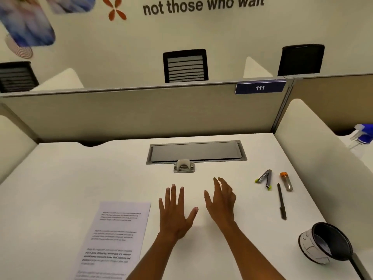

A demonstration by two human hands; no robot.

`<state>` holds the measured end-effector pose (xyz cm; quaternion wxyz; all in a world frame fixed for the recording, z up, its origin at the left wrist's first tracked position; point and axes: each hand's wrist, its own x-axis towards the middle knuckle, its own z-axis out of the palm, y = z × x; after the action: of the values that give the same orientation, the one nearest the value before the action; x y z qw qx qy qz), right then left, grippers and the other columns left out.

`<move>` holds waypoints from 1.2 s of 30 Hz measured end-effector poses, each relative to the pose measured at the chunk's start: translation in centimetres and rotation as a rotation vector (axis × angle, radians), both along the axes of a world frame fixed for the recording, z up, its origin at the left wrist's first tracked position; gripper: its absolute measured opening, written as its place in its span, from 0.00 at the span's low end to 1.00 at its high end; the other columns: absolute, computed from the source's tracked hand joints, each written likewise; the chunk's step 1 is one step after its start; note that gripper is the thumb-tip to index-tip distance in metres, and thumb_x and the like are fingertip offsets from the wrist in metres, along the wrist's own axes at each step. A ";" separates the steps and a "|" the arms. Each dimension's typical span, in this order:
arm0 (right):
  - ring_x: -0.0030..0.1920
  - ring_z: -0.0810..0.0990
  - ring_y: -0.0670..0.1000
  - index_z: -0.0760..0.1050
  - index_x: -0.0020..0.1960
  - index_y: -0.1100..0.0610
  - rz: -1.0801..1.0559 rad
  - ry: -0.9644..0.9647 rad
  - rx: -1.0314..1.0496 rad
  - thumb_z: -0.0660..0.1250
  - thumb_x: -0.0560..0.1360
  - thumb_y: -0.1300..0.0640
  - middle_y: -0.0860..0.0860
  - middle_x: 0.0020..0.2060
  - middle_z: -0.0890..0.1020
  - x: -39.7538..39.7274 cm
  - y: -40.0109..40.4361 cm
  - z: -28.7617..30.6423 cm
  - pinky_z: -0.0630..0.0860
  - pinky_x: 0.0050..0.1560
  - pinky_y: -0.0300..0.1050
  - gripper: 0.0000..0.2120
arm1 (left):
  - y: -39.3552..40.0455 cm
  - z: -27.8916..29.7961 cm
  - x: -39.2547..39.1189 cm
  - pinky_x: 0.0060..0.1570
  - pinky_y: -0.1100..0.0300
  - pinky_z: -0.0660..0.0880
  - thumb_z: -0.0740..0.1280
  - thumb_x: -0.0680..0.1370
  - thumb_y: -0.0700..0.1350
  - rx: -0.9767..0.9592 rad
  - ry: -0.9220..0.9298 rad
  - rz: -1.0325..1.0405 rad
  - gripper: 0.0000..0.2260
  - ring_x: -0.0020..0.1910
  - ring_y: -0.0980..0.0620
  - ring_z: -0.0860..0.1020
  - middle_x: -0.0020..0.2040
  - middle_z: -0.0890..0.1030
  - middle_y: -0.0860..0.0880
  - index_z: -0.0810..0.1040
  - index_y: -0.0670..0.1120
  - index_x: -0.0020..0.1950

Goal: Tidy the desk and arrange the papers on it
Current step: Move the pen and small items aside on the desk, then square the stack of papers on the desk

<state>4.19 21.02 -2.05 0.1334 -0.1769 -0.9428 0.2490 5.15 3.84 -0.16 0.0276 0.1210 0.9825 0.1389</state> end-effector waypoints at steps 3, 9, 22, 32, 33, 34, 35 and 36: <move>0.68 0.69 0.57 0.67 0.71 0.54 0.062 0.001 0.000 0.65 0.75 0.44 0.55 0.70 0.69 -0.4 -3.8 0.5 0.66 0.65 0.59 0.28 | -4.0 0.0 0.5 0.72 0.43 0.35 0.35 0.71 0.75 -0.012 -0.006 0.052 0.40 0.77 0.45 0.36 0.78 0.36 0.48 0.38 0.54 0.77; 0.71 0.66 0.56 0.63 0.73 0.53 0.143 -0.052 -0.003 0.62 0.76 0.42 0.54 0.73 0.66 -0.5 -12.2 1.5 0.63 0.69 0.57 0.29 | -12.8 0.1 1.2 0.72 0.41 0.35 0.32 0.68 0.75 -0.008 -0.010 0.113 0.41 0.77 0.45 0.35 0.78 0.36 0.48 0.33 0.56 0.76; 0.72 0.62 0.54 0.58 0.75 0.53 0.191 -0.210 0.036 0.60 0.78 0.43 0.53 0.75 0.61 2.2 -25.4 1.7 0.59 0.70 0.53 0.30 | -29.7 -0.9 2.4 0.74 0.41 0.39 0.32 0.67 0.76 -0.006 -0.083 0.077 0.45 0.78 0.45 0.36 0.79 0.37 0.47 0.40 0.52 0.79; 0.75 0.55 0.55 0.53 0.77 0.54 0.255 -0.346 0.114 0.59 0.77 0.41 0.53 0.77 0.56 3.0 -27.6 0.2 0.54 0.73 0.57 0.34 | -35.0 -1.9 3.6 0.74 0.39 0.43 0.35 0.67 0.77 0.023 -0.155 0.092 0.48 0.78 0.44 0.40 0.80 0.43 0.45 0.45 0.50 0.79; 0.76 0.54 0.55 0.52 0.77 0.53 0.265 -0.366 0.120 0.59 0.77 0.40 0.53 0.77 0.54 2.8 -27.5 0.0 0.53 0.74 0.58 0.34 | -35.1 -2.0 3.7 0.74 0.40 0.42 0.35 0.66 0.78 0.020 -0.171 0.084 0.48 0.78 0.45 0.39 0.80 0.41 0.46 0.44 0.51 0.79; 0.76 0.53 0.55 0.51 0.77 0.53 0.272 -0.386 0.121 0.59 0.77 0.40 0.53 0.77 0.53 2.6 -27.5 -0.1 0.52 0.74 0.58 0.35 | -35.2 -2.1 3.8 0.74 0.40 0.42 0.36 0.66 0.78 0.024 -0.186 0.070 0.48 0.78 0.46 0.38 0.80 0.40 0.46 0.43 0.51 0.79; 0.76 0.52 0.55 0.50 0.77 0.53 0.277 -0.405 0.116 0.59 0.77 0.39 0.53 0.78 0.52 2.4 -27.5 -0.3 0.52 0.74 0.58 0.35 | -35.3 -2.2 3.9 0.74 0.41 0.41 0.38 0.66 0.79 0.033 -0.205 0.053 0.48 0.78 0.47 0.37 0.80 0.39 0.47 0.41 0.52 0.79; 0.77 0.52 0.55 0.50 0.77 0.53 0.283 -0.418 0.111 0.59 0.77 0.39 0.53 0.78 0.52 2.1 -27.4 -0.3 0.52 0.75 0.58 0.36 | -35.4 -2.3 4.0 0.74 0.41 0.40 0.40 0.65 0.79 0.041 -0.226 0.032 0.49 0.78 0.47 0.36 0.79 0.38 0.48 0.40 0.53 0.79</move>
<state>6.31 -6.39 -2.40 -0.0910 -0.0831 -0.9775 0.1711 9.19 -31.51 -2.41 0.1336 0.0892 0.9719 0.1721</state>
